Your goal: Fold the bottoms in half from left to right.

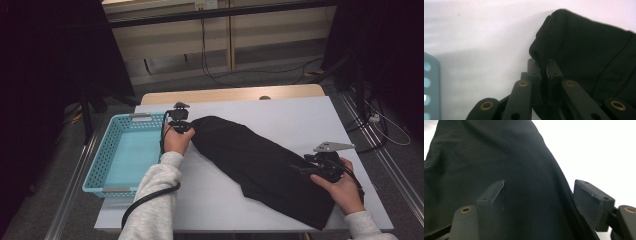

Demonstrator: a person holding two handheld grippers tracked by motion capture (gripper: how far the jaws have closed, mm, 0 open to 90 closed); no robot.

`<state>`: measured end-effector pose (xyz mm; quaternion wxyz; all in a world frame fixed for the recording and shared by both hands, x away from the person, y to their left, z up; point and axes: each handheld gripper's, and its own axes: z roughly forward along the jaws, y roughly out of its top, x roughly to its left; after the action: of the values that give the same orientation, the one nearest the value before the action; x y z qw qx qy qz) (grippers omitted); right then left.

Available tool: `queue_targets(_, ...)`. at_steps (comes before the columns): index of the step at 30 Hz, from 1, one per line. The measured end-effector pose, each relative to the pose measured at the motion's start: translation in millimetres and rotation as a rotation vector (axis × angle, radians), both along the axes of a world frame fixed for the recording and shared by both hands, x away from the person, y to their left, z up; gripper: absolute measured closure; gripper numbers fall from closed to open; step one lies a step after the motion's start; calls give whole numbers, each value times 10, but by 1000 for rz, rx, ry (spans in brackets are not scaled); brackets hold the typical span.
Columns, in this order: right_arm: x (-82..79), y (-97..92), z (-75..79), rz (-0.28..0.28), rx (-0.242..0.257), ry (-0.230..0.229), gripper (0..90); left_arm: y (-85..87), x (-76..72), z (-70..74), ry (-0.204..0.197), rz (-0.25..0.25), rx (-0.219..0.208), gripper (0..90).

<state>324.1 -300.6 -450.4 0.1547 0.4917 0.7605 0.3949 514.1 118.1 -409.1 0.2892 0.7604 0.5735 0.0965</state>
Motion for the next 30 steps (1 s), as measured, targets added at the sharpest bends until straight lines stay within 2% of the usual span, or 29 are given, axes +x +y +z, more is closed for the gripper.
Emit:
queue_targets(6, -2, -7, 13, 3, -6, -9, 255, 83, 21, 113, -16, 2, 11, 843)
queue_targets(9, -4, -4, 20, 0, -27, -15, 253, 132, 26, 155, -23, 8, 9, 843)
queue_targets(13, -6, 6, 30, 4, -19, -17, 248, 190, 38, 177, -29, 17, 2, 843)
queue_targets(15, -7, 9, 31, 6, -18, -17, 248, 205, 42, 186, -35, 18, 31, 843)
queue_targets(26, -12, 39, 34, 29, -16, -23, 238, 330, 74, 308, -49, 30, 30, 843)
queue_targets(30, -20, 40, 38, 33, -11, -25, 234, 381, 85, 368, -73, 41, 44, 843)
